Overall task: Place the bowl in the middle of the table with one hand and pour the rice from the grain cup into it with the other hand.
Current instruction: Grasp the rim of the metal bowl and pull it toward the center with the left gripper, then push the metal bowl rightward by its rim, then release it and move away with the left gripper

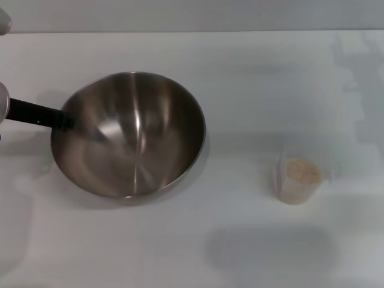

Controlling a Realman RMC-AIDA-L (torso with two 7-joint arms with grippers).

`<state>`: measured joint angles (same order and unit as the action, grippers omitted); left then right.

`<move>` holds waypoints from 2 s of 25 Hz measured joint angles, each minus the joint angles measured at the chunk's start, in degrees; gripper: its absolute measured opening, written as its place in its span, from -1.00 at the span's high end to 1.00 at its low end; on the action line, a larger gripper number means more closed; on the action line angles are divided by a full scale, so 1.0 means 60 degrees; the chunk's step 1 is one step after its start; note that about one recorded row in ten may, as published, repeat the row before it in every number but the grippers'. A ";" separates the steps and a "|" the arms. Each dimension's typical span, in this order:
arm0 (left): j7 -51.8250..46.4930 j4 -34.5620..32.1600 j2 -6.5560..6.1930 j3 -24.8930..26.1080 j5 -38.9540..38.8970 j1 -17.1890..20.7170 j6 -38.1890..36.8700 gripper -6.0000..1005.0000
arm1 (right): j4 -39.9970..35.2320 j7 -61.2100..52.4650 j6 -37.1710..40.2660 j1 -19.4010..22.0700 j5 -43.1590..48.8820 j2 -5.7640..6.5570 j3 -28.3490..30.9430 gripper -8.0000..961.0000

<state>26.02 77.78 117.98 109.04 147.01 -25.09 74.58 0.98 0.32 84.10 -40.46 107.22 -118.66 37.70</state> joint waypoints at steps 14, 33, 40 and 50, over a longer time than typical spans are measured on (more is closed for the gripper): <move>-0.0075 -0.0074 0.0029 0.0362 -0.0177 -0.0486 0.0255 0.90 | -0.0002 0.0007 -0.0001 -0.0026 0.0000 0.0000 0.0000 -0.18; -0.0201 -0.1727 0.0087 -0.0096 -0.0574 -0.2473 -0.0650 0.88 | 0.0026 0.0007 -0.0029 0.0016 0.0000 0.0000 0.0001 -0.18; -0.0181 -0.2584 0.0073 -0.0126 -0.0504 -0.2749 -0.1160 0.86 | 0.0015 0.0007 -0.0029 0.0025 0.0000 0.0000 0.0000 -0.18; -0.0120 -0.3149 0.0040 -0.0128 -0.0480 -0.2887 -0.1407 0.84 | 0.0005 0.0006 -0.0028 0.0036 0.0000 0.0000 0.0001 -0.18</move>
<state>25.29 58.88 118.22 108.28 144.14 -42.42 66.14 1.01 0.35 83.94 -40.24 107.22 -118.65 37.71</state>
